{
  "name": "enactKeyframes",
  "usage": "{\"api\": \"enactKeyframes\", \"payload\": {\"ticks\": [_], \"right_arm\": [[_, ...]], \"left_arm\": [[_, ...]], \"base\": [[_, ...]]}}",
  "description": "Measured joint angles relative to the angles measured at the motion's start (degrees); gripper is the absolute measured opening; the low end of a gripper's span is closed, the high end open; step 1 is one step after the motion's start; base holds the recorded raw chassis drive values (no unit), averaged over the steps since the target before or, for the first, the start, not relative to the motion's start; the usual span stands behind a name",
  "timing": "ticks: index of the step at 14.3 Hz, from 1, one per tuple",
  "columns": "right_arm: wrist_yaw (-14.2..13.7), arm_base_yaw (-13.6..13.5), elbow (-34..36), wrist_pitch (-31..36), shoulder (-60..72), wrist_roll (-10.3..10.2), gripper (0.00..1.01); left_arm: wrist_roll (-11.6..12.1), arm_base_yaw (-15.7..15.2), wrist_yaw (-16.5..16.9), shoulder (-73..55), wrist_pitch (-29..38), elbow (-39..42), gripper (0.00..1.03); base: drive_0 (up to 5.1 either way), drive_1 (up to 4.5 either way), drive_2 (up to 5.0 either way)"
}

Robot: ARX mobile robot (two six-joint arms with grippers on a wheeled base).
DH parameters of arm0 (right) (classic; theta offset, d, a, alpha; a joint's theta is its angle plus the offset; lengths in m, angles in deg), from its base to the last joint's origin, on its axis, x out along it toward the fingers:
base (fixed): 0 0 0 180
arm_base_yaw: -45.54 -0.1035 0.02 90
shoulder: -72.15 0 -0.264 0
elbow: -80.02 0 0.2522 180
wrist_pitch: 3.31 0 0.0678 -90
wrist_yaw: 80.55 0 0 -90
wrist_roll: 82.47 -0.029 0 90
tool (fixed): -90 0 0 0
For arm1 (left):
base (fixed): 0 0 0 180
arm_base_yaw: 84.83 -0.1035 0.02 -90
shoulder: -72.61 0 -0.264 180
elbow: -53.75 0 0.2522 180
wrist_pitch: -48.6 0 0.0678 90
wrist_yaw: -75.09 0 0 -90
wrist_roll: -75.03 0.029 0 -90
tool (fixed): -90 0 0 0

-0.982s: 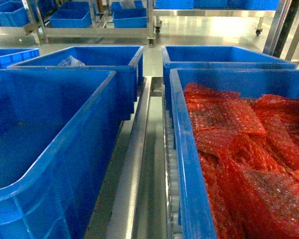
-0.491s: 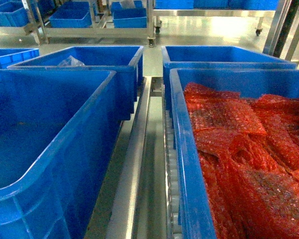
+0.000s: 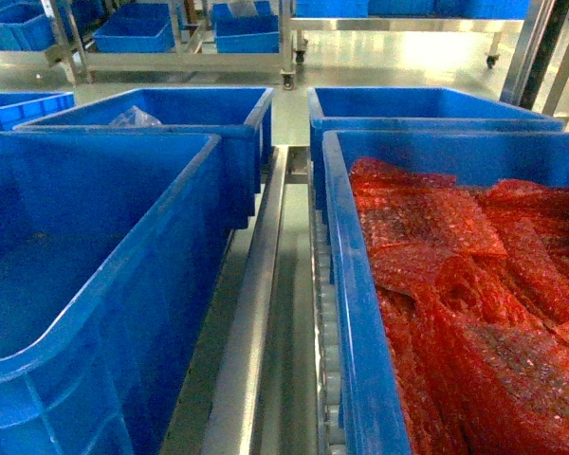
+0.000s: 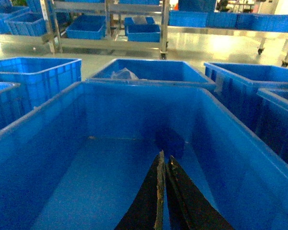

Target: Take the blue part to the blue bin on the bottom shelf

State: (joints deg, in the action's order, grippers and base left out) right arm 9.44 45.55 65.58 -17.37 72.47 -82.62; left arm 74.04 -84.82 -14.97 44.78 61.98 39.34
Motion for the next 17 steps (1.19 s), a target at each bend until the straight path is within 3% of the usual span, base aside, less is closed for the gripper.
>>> {"api": "enactKeyframes", "payload": {"ticks": [4,14,15,17], "right_arm": [[0.0,0.0,0.0,0.02,0.0,-0.02,0.98],[0.0,0.0,0.0,0.02,0.0,-0.02,0.98],[0.02,0.0,0.0,0.02,0.0,0.0,0.98],[0.0,0.0,0.0,0.0,0.0,0.0,0.98]], "left_arm": [[0.02,0.0,0.02,8.92,-8.15,0.0,0.02],[0.0,0.0,0.02,18.16,-17.35,0.0,0.02],[0.02,0.0,-0.04,27.1,-27.67,-0.04,0.02],[0.17,0.0,0.0,27.21,-27.76,-0.04,0.02]], "base": [[0.0,0.0,0.0],[0.0,0.0,0.0],[0.0,0.0,0.0],[0.0,0.0,0.0]]}}
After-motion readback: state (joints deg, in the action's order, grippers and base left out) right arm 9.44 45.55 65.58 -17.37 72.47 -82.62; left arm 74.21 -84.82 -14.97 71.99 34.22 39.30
